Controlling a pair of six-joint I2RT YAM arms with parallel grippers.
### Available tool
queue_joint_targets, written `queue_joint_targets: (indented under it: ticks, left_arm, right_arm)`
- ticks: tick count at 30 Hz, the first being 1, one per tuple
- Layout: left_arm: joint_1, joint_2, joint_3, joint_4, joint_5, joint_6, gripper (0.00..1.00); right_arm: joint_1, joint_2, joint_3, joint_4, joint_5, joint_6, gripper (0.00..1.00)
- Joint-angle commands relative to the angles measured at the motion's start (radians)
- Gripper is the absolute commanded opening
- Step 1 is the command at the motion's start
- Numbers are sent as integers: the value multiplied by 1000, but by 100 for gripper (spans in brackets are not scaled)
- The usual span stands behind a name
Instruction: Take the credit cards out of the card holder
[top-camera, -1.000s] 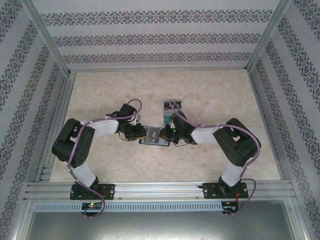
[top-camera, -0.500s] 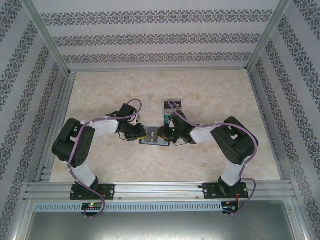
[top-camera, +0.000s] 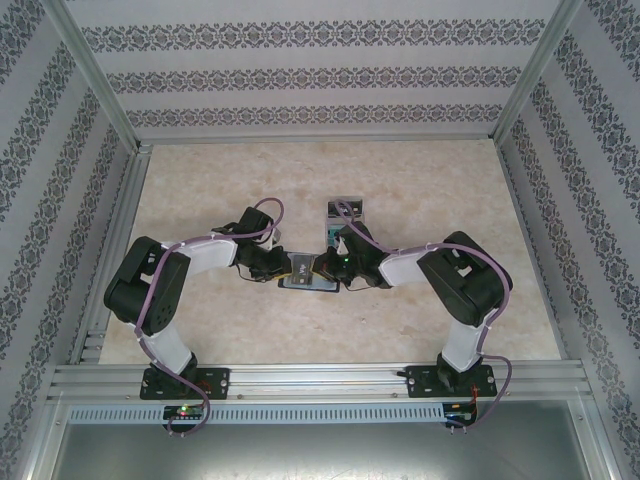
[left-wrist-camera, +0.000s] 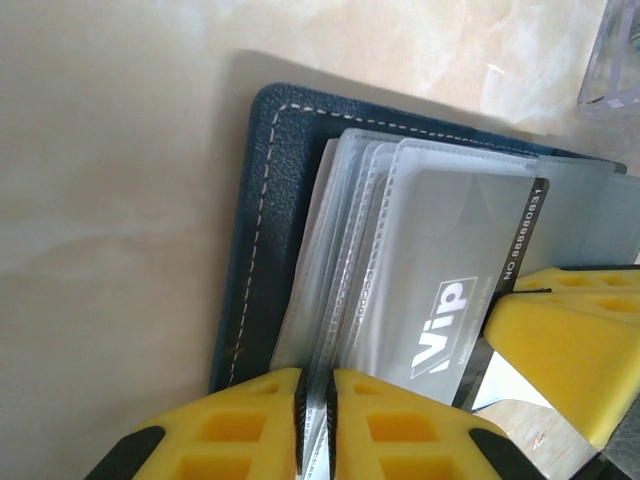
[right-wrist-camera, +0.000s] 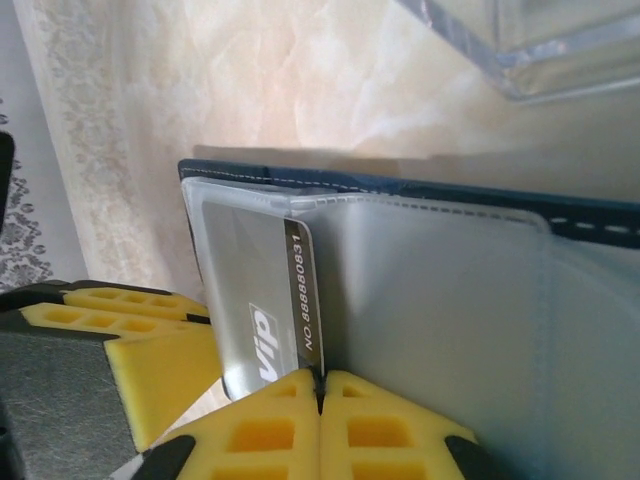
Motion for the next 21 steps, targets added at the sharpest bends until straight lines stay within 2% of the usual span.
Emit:
queue_joint_targets:
  ticks: [1,7,14,21]
  left_arm:
    - [4,39,-6,-69,-38,-8,14]
    - [4,56,-10,-83,-54,-29,7]
    - [4,57,-10,-85,-51,-26,6]
    - [5,56,6,-95,-41,-6,6]
  right_arm:
    - [5,2,-32,15,7,1,0]
    - [-9,-73,-118,46,52,11,0]
    - [-37,-147,-171,46,68,6,0]
    - [-100,-246,-223,-8,33,-38,0]
